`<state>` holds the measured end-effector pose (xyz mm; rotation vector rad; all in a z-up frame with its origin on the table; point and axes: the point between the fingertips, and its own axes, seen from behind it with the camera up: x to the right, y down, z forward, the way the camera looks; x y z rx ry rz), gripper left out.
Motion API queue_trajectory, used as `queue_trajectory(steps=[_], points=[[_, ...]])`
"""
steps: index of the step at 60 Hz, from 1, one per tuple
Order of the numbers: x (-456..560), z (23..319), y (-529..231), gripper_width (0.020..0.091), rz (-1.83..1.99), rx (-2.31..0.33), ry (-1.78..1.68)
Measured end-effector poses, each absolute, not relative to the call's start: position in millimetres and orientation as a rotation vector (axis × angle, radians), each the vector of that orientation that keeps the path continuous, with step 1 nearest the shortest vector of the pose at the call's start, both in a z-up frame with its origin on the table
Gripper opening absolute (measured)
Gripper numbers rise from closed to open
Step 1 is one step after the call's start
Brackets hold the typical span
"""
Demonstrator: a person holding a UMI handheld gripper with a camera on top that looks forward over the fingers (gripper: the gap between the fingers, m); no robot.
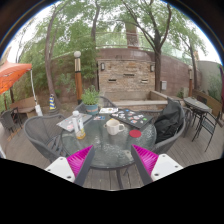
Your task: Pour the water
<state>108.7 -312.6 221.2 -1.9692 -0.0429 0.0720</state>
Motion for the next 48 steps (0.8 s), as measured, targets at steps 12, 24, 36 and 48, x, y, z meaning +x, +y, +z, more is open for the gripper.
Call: queue_trajectory(steps=[12,24,36,48], points=[[101,207,-293,0.0829,0.0,-2.003,0.048],[-11,205,-258,0.0837,-0.026,-2.011,0.201],[-85,176,-195,0.0839,-0.024,-1.988,0.133],[-143,127,-98,0.0832,0.005,-1.91,0.075]])
